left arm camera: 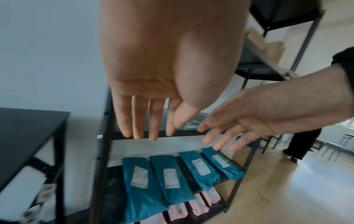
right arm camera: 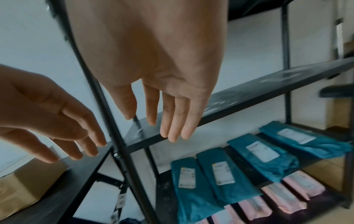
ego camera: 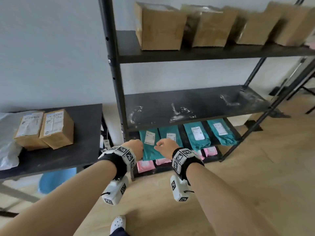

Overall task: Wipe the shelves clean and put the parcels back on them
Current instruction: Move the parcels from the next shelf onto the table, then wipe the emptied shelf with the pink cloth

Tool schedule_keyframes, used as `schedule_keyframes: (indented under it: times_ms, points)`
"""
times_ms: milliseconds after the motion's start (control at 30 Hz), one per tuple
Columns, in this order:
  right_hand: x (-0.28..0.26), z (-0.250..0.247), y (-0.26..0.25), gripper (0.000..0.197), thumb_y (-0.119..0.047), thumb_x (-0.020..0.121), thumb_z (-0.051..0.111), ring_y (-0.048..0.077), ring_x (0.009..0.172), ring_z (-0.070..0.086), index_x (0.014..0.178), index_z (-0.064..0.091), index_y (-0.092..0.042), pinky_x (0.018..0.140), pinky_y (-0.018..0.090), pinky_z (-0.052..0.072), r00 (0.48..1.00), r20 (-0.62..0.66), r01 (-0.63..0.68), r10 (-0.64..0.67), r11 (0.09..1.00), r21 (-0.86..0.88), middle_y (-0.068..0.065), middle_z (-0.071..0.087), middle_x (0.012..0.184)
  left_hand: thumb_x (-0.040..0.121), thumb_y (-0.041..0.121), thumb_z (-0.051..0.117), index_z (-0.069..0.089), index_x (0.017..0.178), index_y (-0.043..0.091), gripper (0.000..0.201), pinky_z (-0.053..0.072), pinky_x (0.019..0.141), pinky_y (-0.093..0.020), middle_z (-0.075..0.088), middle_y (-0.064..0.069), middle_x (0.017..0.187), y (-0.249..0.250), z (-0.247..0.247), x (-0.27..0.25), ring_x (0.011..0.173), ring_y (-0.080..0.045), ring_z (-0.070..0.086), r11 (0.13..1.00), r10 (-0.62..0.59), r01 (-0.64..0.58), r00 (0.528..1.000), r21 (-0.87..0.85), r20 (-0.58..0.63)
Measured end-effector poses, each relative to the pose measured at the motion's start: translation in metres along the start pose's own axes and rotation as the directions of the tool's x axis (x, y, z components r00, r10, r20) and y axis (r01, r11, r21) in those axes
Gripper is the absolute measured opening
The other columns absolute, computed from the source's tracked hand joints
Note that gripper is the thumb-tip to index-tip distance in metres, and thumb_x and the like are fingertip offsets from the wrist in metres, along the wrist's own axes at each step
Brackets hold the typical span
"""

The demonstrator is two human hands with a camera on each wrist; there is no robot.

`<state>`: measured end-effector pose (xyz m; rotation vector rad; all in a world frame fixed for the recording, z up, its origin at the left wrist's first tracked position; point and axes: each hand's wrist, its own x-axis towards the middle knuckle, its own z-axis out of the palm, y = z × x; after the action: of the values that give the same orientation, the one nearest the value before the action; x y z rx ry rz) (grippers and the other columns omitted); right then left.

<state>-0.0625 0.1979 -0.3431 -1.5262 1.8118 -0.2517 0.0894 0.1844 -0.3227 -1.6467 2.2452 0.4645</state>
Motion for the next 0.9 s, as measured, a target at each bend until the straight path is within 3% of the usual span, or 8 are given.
schedule_keyframes:
  times_ms: [167,267,333,467,600,733,800,900]
  points:
    - [-0.044,-0.074,0.063,0.03,-0.027,0.094,0.05,0.027,0.113,0.058,0.113,0.065,-0.01,0.094,0.031,0.045,0.99,-0.14,-0.041,0.034,0.998,-0.049,0.008,0.063,0.124,0.091,0.013,0.044,0.062,0.112,0.007,0.028,0.047,0.085,-0.033,0.064,-0.01,0.116,0.107,-0.023,0.008,0.108,-0.029,0.061,0.988,0.132,-0.127,0.99,0.087,-0.055]
    - [-0.066,-0.12,0.095,0.033,-0.025,0.095,0.049,0.029,0.114,0.057,0.118,0.063,-0.007,0.097,0.034,0.046,0.971,-0.227,-0.09,0.076,0.995,-0.052,0.012,0.062,0.123,0.088,0.012,0.045,0.064,0.101,0.006,0.024,0.048,0.075,-0.033,0.067,-0.012,0.107,0.165,-0.048,0.019,0.099,-0.031,0.064,0.971,0.219,-0.209,0.972,0.115,-0.082]
    - [-0.073,-0.147,0.116,0.035,-0.025,0.096,0.047,0.03,0.117,0.055,0.123,0.06,-0.007,0.099,0.035,0.045,0.958,-0.265,-0.127,0.108,0.99,-0.057,0.012,0.06,0.127,0.088,0.011,0.044,0.064,0.094,0.006,0.021,0.049,0.075,-0.033,0.067,-0.014,0.105,0.198,-0.065,0.028,0.096,-0.033,0.064,0.954,0.284,-0.269,0.953,0.135,-0.108]
    - [-0.074,-0.195,0.158,0.033,-0.026,0.096,0.046,0.031,0.108,0.059,0.114,0.064,-0.005,0.089,0.031,0.046,0.935,-0.313,-0.193,0.164,0.979,-0.064,0.014,0.064,0.119,0.087,0.011,0.049,0.065,0.096,0.003,0.02,0.049,0.075,-0.034,0.068,-0.015,0.102,0.257,-0.102,0.052,0.096,-0.035,0.064,0.931,0.345,-0.319,0.929,0.18,-0.134]
    - [-0.063,-0.252,0.192,0.033,-0.028,0.096,0.048,0.031,0.107,0.06,0.113,0.065,-0.006,0.092,0.036,0.049,0.907,-0.385,-0.212,0.173,0.975,-0.061,0.013,0.066,0.116,0.088,0.009,0.046,0.064,0.098,0.003,0.022,0.046,0.07,-0.033,0.067,-0.015,0.103,0.317,-0.143,0.081,0.094,-0.035,0.064,0.908,0.398,-0.359,0.9,0.217,-0.176]
    - [-0.048,-0.321,0.216,0.033,-0.029,0.096,0.048,0.032,0.097,0.063,0.097,0.067,-0.003,0.082,0.034,0.049,0.885,-0.431,-0.231,0.176,0.97,-0.079,0.013,0.068,0.1,0.091,0.014,0.045,0.063,0.105,0.006,0.024,0.049,0.079,-0.033,0.065,-0.013,0.11,0.371,-0.187,0.111,0.102,-0.032,0.063,0.892,0.437,-0.382,0.865,0.241,-0.246]
    - [-0.04,-0.357,0.225,0.034,-0.03,0.097,0.046,0.029,0.101,0.063,0.105,0.068,-0.004,0.089,0.034,0.049,0.882,-0.442,-0.23,0.161,0.967,-0.107,0.012,0.068,0.108,0.09,0.013,0.046,0.064,0.094,0.008,0.019,0.049,0.076,-0.03,0.066,-0.011,0.107,0.397,-0.211,0.126,0.097,-0.03,0.064,0.87,0.475,-0.399,0.836,0.289,-0.275]
    - [-0.028,-0.414,0.238,0.034,-0.029,0.099,0.043,0.027,0.107,0.06,0.113,0.066,-0.008,0.093,0.034,0.046,0.865,-0.477,-0.246,0.158,0.961,-0.128,0.01,0.064,0.116,0.089,0.009,0.047,0.048,0.068,0.012,0.022,0.043,0.067,-0.028,0.062,-0.009,0.093,0.439,-0.249,0.146,0.08,-0.027,0.058,0.87,0.486,-0.423,0.82,0.253,-0.302]
